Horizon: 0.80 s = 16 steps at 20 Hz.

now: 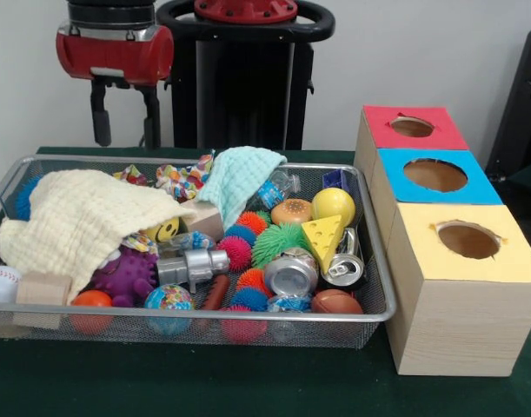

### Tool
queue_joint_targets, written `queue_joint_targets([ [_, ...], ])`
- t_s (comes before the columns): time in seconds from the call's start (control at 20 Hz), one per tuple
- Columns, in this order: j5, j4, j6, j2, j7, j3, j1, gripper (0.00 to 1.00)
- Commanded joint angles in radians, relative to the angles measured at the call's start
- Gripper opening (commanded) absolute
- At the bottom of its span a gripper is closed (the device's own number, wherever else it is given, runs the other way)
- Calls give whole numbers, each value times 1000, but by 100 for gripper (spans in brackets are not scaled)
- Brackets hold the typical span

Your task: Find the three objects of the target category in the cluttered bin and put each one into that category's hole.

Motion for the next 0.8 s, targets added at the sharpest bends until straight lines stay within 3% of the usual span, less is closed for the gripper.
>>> queue_joint_targets([
  [0.05,-94,-30,50,86,-214,89,-45,100],
  [0.5,-136,-41,46,111,-176,92,-53,100],
  [0.8,-156,-50,65,113,-200,102,-83,100],
])
